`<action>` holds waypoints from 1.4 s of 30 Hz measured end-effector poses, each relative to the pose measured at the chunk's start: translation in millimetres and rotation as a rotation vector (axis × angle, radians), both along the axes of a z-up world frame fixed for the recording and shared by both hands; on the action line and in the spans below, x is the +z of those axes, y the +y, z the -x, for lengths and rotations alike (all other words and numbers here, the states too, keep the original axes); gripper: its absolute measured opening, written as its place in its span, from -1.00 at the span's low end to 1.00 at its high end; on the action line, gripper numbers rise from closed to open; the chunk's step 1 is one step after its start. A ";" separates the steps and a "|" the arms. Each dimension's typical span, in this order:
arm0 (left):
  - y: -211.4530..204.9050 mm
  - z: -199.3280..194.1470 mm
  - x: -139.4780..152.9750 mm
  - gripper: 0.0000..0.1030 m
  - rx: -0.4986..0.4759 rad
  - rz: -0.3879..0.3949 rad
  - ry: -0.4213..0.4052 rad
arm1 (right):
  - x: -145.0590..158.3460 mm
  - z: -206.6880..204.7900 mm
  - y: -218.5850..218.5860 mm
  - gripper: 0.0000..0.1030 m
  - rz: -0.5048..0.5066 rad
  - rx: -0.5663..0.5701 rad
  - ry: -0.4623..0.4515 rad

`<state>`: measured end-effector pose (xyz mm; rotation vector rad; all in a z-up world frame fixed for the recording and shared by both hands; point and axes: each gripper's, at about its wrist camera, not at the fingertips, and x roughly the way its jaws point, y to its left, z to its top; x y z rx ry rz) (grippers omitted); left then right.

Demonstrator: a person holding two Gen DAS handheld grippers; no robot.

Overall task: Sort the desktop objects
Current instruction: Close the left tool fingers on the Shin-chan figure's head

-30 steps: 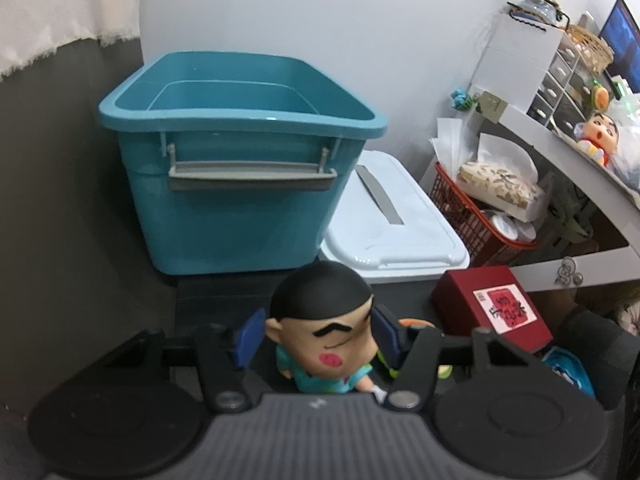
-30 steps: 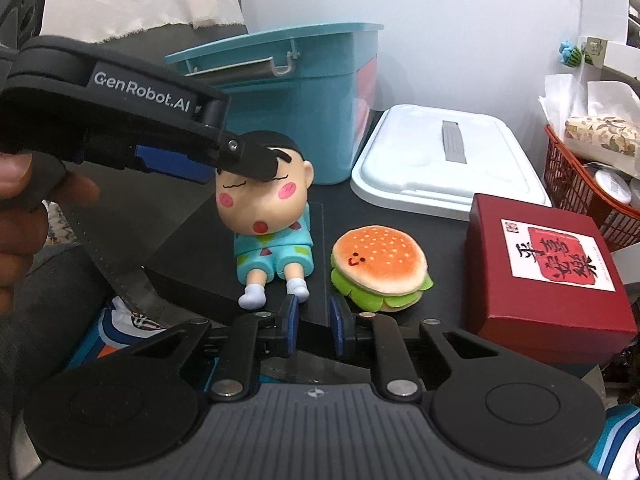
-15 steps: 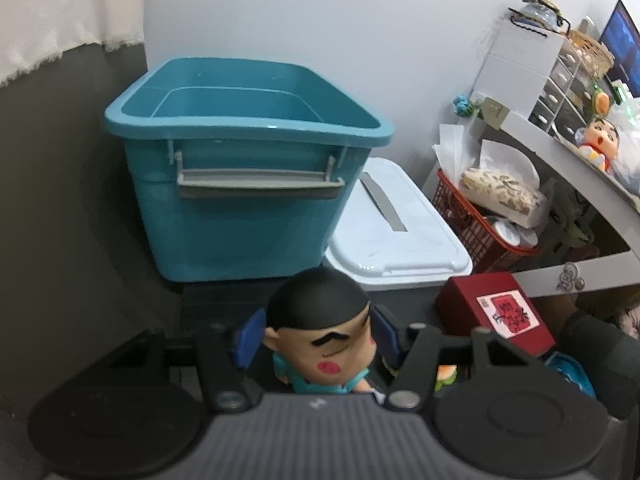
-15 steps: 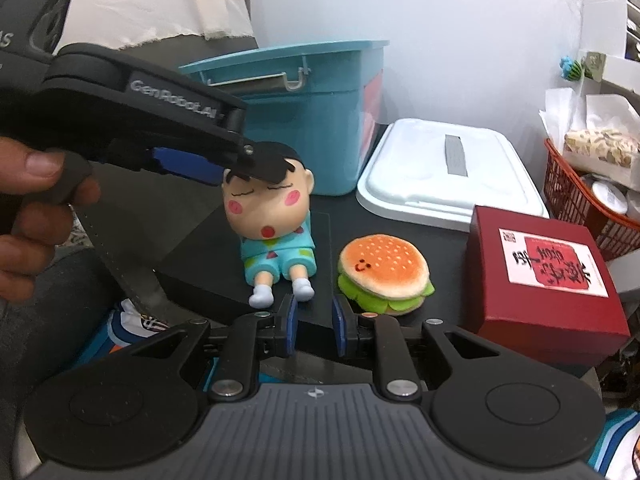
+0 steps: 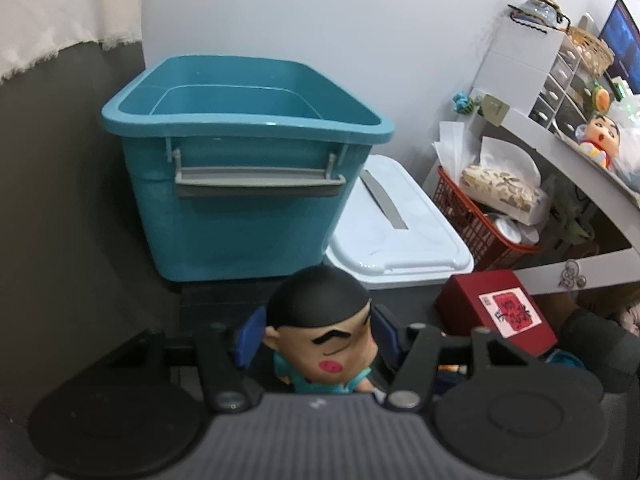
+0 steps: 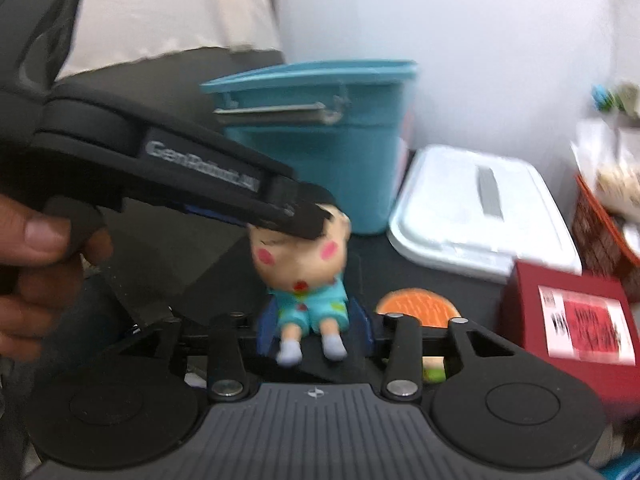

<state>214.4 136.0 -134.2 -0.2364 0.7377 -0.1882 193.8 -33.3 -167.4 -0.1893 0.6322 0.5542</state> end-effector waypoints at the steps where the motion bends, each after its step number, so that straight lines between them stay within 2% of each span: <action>1: -1.1 1.7 -0.8 0.19 0.003 0.003 -0.001 | 0.3 -2.3 2.6 -0.13 0.007 0.011 -0.009; 4: -1.1 3.7 -1.4 0.05 0.000 0.020 0.002 | -1.0 -11.1 7.7 -0.11 0.009 0.027 -0.013; 6: -0.4 4.9 -3.0 0.04 -0.014 0.051 0.013 | -2.3 -16.2 10.6 -0.06 0.007 0.033 -0.012; 7: -0.6 5.5 -3.2 0.04 -0.017 0.053 0.014 | -2.9 -18.1 12.3 0.01 0.007 0.037 -0.013; 10: -0.8 6.7 -3.0 0.04 -0.024 0.047 0.015 | -6.4 -21.3 18.3 0.05 0.017 0.050 -0.024; 18: 7.3 6.4 -1.6 0.04 -0.020 0.077 0.013 | -15.6 -26.3 15.3 0.01 0.006 0.053 -0.013; 24: 11.2 6.6 5.4 0.04 -0.016 0.096 -0.027 | -15.3 -22.2 14.5 0.02 0.029 0.065 -0.021; 30: 21.8 10.0 12.8 0.14 0.040 0.109 -0.089 | -15.0 -21.7 22.6 0.05 0.043 0.075 -0.037; 36: 36.0 8.9 13.7 0.17 0.090 0.124 -0.091 | -14.6 -21.2 30.6 0.30 0.057 0.084 -0.053; 42: 43.1 7.4 12.0 0.18 0.099 0.132 -0.087 | -16.4 -29.5 39.2 0.32 0.050 0.050 -0.045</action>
